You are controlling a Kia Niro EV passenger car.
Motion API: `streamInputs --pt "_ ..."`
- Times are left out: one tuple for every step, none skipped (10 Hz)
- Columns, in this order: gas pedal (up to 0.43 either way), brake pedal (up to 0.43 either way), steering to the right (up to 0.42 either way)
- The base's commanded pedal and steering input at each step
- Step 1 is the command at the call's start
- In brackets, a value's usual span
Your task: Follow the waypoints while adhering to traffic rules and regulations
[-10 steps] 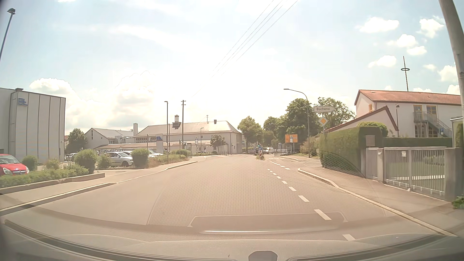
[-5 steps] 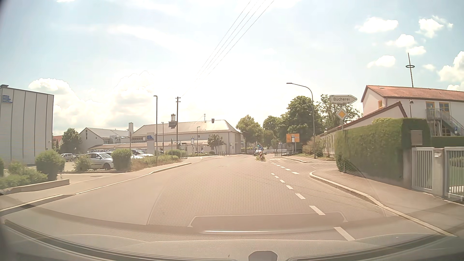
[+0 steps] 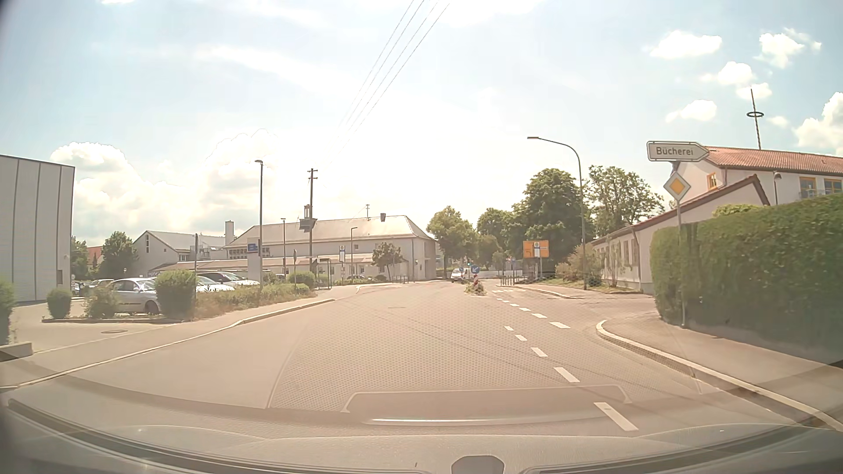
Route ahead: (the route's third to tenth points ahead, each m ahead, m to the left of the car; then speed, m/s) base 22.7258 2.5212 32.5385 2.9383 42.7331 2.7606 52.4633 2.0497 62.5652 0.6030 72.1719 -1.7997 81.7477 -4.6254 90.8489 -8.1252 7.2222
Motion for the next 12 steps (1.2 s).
streamInputs --pt "0.130 0.000 -0.004" --pt "0.130 0.000 -0.004" --pt "0.130 0.000 -0.004" --pt "0.130 0.000 -0.004" --pt "0.118 0.000 -0.004" --pt "0.110 0.000 -0.005" --pt "0.098 0.000 -0.005" --pt "0.098 0.000 -0.004" --pt "0.067 0.000 -0.005" --pt "0.059 0.000 -0.005" --pt "0.047 0.000 -0.005" --pt "0.047 0.000 -0.005"
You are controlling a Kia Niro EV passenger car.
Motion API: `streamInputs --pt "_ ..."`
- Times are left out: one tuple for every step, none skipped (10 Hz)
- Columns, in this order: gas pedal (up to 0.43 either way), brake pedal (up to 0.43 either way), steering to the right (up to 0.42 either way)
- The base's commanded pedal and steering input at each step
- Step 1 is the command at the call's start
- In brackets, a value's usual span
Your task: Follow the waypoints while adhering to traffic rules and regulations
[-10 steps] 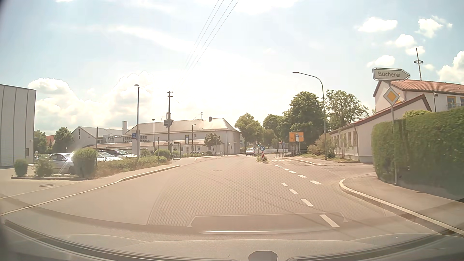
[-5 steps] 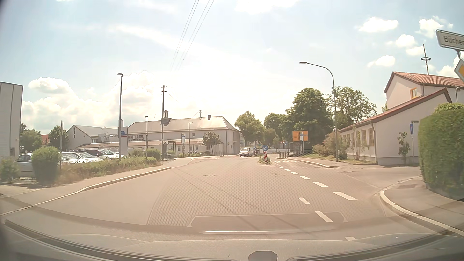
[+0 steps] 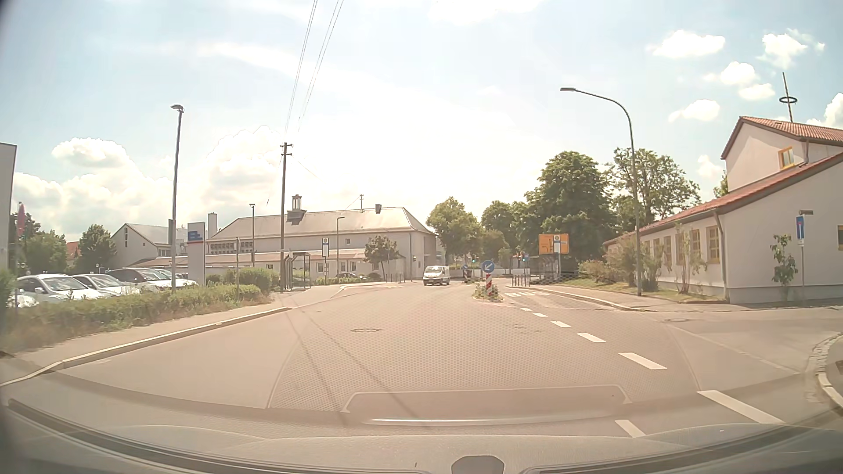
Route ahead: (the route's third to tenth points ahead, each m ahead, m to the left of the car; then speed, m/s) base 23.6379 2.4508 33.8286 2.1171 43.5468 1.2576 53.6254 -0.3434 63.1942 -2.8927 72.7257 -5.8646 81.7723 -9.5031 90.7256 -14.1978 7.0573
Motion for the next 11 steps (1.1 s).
streamInputs --pt "0.039 0.000 -0.005" --pt "0.039 0.000 -0.005" --pt "0.039 0.000 -0.005" --pt "0.039 0.000 -0.004" --pt "0.039 0.000 -0.004" --pt "0.039 0.000 -0.004" --pt "0.039 0.000 -0.004" --pt "0.039 0.000 -0.004" --pt "0.039 0.000 -0.004" --pt "0.039 0.000 -0.004" --pt "0.039 0.000 -0.004"
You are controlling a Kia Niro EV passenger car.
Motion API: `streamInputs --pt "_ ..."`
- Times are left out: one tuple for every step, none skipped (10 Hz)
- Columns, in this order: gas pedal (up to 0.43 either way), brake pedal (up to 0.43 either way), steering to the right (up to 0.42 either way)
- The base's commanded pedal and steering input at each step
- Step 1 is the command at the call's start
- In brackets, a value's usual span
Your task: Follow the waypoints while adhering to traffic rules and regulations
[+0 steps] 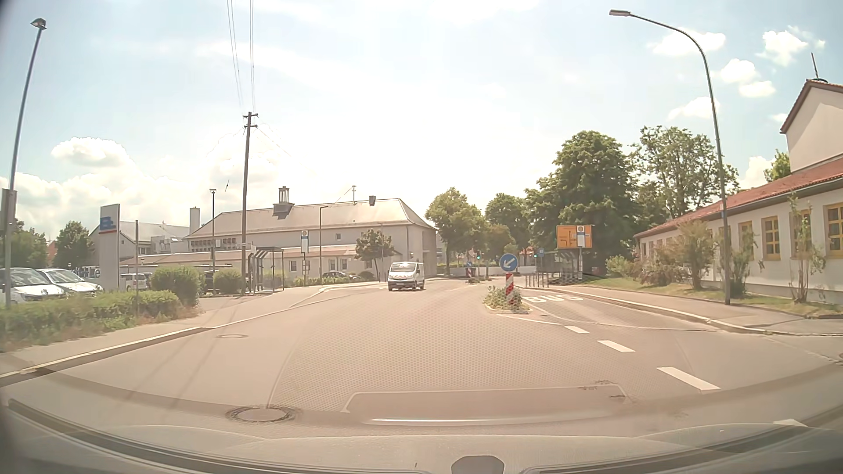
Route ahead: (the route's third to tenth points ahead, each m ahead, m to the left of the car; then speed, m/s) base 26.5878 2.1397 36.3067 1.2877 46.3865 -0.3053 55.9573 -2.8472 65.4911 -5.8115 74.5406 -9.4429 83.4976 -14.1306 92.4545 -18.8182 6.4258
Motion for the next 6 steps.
streamInputs --pt "0.039 0.000 -0.004" --pt "0.039 0.000 -0.003" --pt "0.039 0.000 -0.002" --pt "0.039 0.000 -0.001" --pt "0.039 0.000 0.000" --pt "0.039 0.000 0.002"
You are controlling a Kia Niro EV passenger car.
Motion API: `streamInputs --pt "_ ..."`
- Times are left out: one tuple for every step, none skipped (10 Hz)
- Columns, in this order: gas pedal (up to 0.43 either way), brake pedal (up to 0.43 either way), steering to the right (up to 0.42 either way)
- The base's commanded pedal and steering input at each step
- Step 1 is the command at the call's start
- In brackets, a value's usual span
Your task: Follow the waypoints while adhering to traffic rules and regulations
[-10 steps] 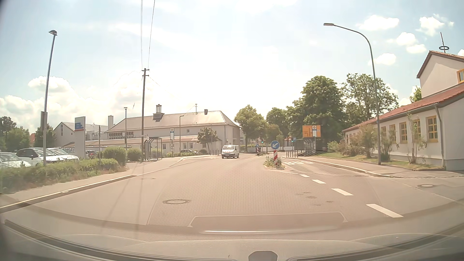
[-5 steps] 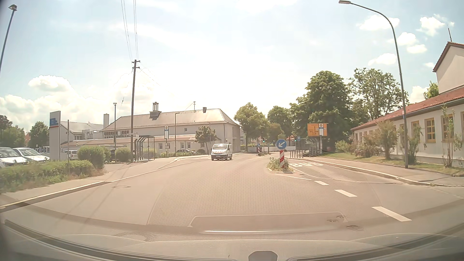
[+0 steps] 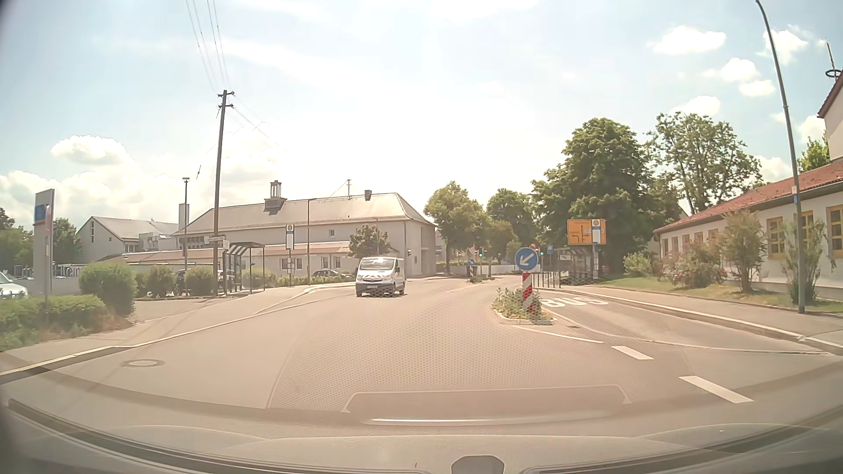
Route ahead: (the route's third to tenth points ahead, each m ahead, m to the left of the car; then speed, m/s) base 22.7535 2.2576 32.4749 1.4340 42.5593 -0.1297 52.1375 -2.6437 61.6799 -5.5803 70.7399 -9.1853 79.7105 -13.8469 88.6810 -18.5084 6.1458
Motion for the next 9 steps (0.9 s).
streamInputs --pt "0.039 0.000 0.004" --pt "0.039 0.000 0.003" --pt "0.059 0.000 0.000" --pt "0.059 0.000 -0.003" --pt "0.059 0.000 -0.008" --pt "0.067 0.000 -0.011" --pt "0.079 0.000 -0.013" --pt "0.079 0.000 -0.017" --pt "0.079 0.000 -0.021"
